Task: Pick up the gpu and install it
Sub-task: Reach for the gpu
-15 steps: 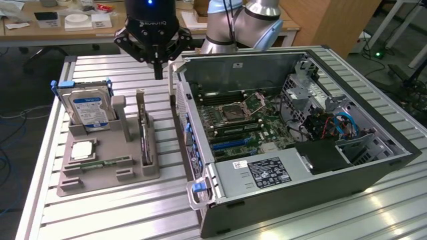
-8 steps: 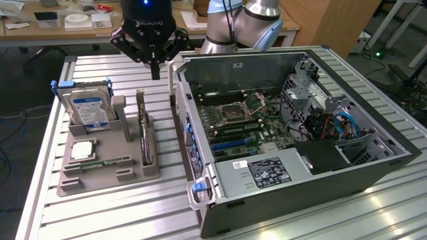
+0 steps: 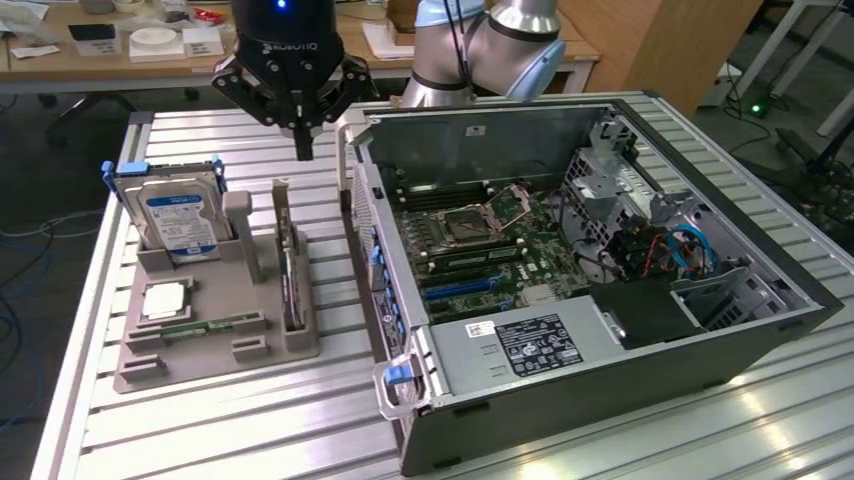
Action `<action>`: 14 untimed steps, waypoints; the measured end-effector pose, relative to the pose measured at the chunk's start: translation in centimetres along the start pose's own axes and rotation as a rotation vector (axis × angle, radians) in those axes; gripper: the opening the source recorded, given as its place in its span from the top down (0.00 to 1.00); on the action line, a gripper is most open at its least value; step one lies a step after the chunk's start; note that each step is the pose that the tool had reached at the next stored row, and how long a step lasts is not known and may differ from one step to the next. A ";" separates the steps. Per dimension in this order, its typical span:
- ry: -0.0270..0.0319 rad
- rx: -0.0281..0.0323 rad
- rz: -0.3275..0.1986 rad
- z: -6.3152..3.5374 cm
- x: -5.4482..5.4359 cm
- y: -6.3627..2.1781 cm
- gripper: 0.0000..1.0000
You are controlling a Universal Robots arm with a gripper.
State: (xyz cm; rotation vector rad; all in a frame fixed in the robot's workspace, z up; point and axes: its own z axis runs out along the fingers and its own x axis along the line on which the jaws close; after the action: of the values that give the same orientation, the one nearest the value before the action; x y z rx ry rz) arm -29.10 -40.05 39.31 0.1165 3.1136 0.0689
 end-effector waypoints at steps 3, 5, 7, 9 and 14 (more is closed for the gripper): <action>0.0000 0.0001 0.000 -0.01 0.2 -0.03 0.89; 0.0001 0.0000 0.000 -0.01 0.4 -0.04 0.89; 0.0001 0.0000 0.000 -0.02 0.5 -0.06 0.89; 0.0000 0.0000 0.000 -0.02 0.7 -0.08 0.89; 0.0000 0.0001 0.000 -0.03 1.1 -0.12 0.89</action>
State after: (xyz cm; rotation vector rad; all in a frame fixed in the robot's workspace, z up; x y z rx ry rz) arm -30.23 -40.09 39.31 0.1167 3.1137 0.0688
